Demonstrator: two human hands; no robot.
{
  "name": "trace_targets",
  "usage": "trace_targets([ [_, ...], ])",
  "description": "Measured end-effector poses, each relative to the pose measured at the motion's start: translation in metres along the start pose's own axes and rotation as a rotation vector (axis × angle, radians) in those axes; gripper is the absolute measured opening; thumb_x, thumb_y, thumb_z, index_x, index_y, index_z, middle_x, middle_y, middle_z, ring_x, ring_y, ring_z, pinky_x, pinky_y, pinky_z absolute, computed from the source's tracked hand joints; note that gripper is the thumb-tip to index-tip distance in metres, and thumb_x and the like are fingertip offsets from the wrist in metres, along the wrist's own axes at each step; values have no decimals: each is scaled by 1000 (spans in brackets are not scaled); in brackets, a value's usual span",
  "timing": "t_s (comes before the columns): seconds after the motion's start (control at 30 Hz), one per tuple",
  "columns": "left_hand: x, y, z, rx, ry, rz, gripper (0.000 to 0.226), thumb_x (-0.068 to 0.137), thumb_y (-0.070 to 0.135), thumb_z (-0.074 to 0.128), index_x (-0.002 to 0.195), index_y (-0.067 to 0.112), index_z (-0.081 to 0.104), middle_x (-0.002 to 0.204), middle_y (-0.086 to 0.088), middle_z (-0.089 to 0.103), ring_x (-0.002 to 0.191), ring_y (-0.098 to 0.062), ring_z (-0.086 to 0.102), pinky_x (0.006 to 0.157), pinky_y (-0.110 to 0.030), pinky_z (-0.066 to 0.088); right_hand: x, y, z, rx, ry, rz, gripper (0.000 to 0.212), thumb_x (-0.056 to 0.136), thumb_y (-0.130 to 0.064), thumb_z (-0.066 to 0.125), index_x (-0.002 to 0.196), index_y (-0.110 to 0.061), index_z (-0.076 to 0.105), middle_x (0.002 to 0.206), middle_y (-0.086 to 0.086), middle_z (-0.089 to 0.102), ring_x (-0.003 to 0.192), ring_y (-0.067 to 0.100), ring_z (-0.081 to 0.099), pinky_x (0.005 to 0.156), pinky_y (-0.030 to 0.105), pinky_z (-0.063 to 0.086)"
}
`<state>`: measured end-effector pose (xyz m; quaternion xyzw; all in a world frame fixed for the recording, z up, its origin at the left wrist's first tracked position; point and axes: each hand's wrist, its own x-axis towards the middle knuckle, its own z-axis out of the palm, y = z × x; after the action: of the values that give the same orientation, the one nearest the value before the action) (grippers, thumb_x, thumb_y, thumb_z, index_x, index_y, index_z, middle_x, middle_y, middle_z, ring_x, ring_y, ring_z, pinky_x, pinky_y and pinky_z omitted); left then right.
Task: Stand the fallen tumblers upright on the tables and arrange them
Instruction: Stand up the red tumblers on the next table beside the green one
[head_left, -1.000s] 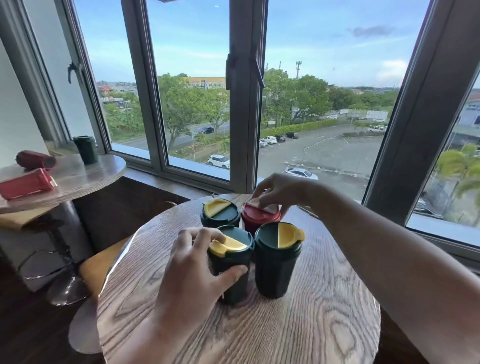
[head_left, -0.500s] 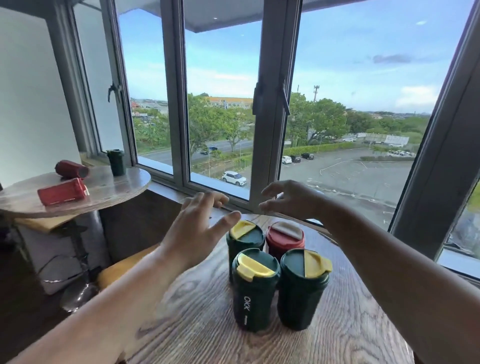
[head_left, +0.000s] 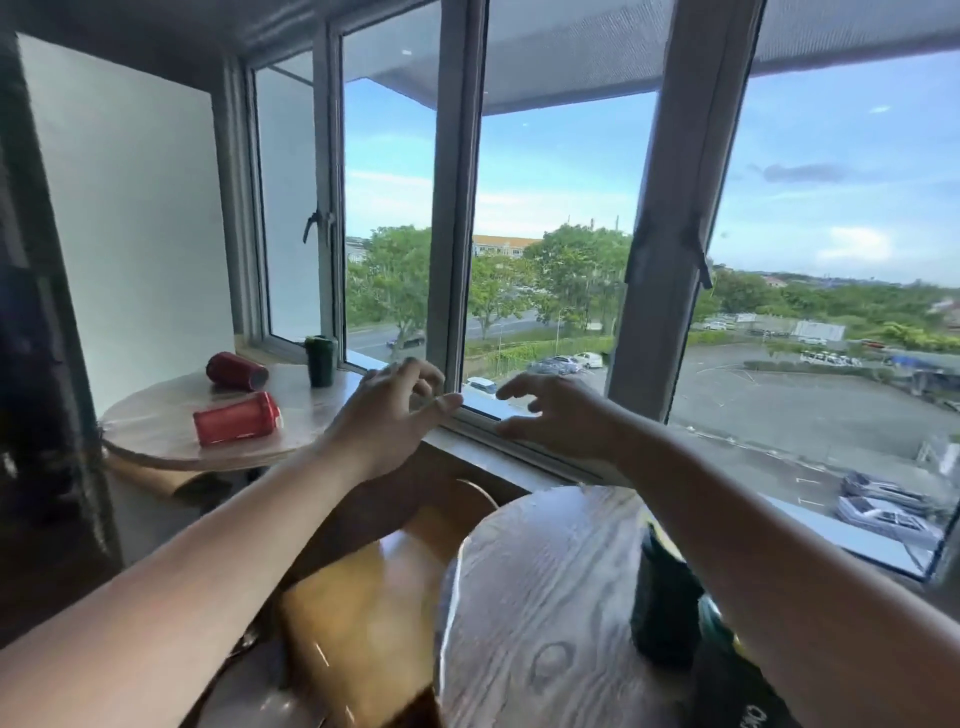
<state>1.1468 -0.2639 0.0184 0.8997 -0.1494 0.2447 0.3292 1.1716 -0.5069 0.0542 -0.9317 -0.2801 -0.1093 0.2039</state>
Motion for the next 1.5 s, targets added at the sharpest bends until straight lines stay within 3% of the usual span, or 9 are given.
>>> trace_targets([
  [0.23,-3,-117,-85,109,19,-30,41,90,60,60,119,31,60,115,8,63,114,-14,56,90,-35,42,98,-86,75,75,23,7,52,86,-43,79,131,-18,68,131,2,68,118,20,65,89,27,46],
  [0.4,-2,-189,-125,147,28,-88,45,85,61,59,117,30,61,110,7,63,113,-18,57,98,-41,47,161,-118,129,179,-37,41,56,83,-45,81,132,-22,67,134,-1,68,119,18,66,101,35,51],
  [0.53,3,-246,-140,177,51,-142,39,88,57,63,117,31,62,112,5,64,112,-19,56,93,-39,47,208,-130,159,181,-83,52,54,85,-47,78,133,-26,66,115,-10,62,106,9,62,95,27,47],
  [0.73,27,-325,-146,216,61,-216,34,90,55,63,118,35,58,111,10,61,114,-16,52,90,-35,43,290,-119,205,205,-155,45,61,82,-54,77,135,-27,65,139,-7,64,121,15,63,107,37,47],
  [0.97,78,-398,-145,256,80,-272,32,91,54,63,116,36,59,109,10,62,116,-17,52,91,-34,41,374,-100,241,200,-218,32,59,84,-48,79,136,-23,65,138,-6,65,124,15,61,102,29,45],
  [1.07,100,-426,-144,252,73,-274,31,89,55,65,114,37,59,107,11,61,115,-17,54,95,-37,45,401,-100,259,162,-255,20,60,81,-54,79,134,-27,66,137,-10,66,123,14,62,106,34,47],
  [1.27,149,-498,-148,236,41,-276,37,91,49,67,120,27,63,112,6,64,112,-17,54,87,-32,40,447,-106,301,207,-364,19,62,87,-40,79,143,-21,59,146,-2,60,128,15,58,92,21,37],
  [1.4,185,-560,-150,194,18,-255,35,89,44,71,116,23,66,107,2,66,110,-22,58,91,-35,45,470,-106,324,138,-450,25,76,78,-48,84,146,-42,51,149,-4,56,135,14,52,112,37,41],
  [1.5,214,-605,-154,181,-31,-226,37,87,41,74,118,21,66,107,1,65,108,-23,59,89,-35,45,477,-111,329,121,-517,38,86,73,-46,88,146,-55,43,153,-10,49,139,11,45,115,42,38],
])
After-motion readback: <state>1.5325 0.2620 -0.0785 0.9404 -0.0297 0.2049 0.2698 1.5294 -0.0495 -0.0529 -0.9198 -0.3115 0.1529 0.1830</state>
